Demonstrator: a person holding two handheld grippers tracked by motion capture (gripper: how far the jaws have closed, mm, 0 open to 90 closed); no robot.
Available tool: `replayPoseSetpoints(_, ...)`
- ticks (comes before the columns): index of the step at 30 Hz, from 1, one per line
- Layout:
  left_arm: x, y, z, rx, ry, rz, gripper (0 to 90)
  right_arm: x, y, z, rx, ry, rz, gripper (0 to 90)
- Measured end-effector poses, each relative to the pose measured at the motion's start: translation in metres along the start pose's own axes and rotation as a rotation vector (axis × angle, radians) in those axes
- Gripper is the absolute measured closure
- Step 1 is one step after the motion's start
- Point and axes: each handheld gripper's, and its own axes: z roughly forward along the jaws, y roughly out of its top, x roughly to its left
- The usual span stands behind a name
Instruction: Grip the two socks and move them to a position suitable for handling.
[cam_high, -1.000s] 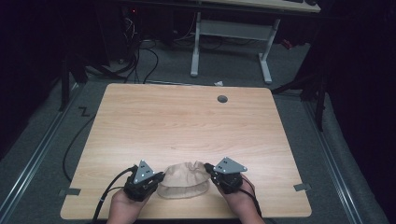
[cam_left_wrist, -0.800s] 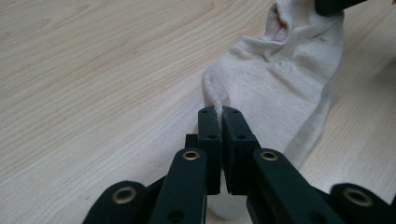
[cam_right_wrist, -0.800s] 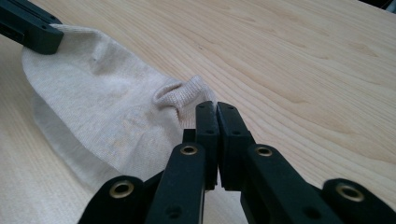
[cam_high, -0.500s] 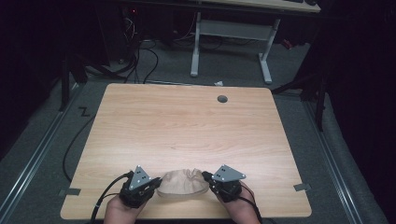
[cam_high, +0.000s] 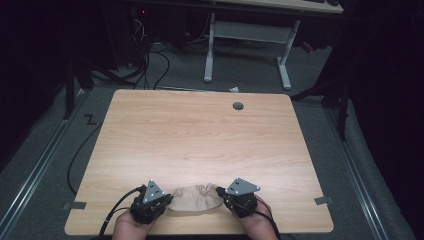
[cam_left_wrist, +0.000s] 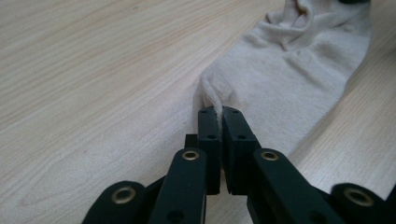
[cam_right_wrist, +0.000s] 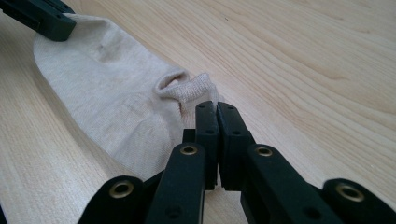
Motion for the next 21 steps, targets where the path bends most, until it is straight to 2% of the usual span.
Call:
replayPoseSetpoints(8,-0.004,-0.002,0.010,0.029,-0.007,0.021,86.0,-0.007,-0.005,0.010,0.047,-0.016,0.012,88.2)
replayPoseSetpoints(12,-0.005,-0.002,0.015,0.042,0.011,0.044,84.7,-0.008,-0.007,0.012,0.067,-0.011,0.017,88.1)
replayPoseSetpoints(21,0.005,0.002,0.021,0.036,0.049,0.044,83.0,-0.008,-0.008,0.021,0.096,-0.006,0.011,87.4)
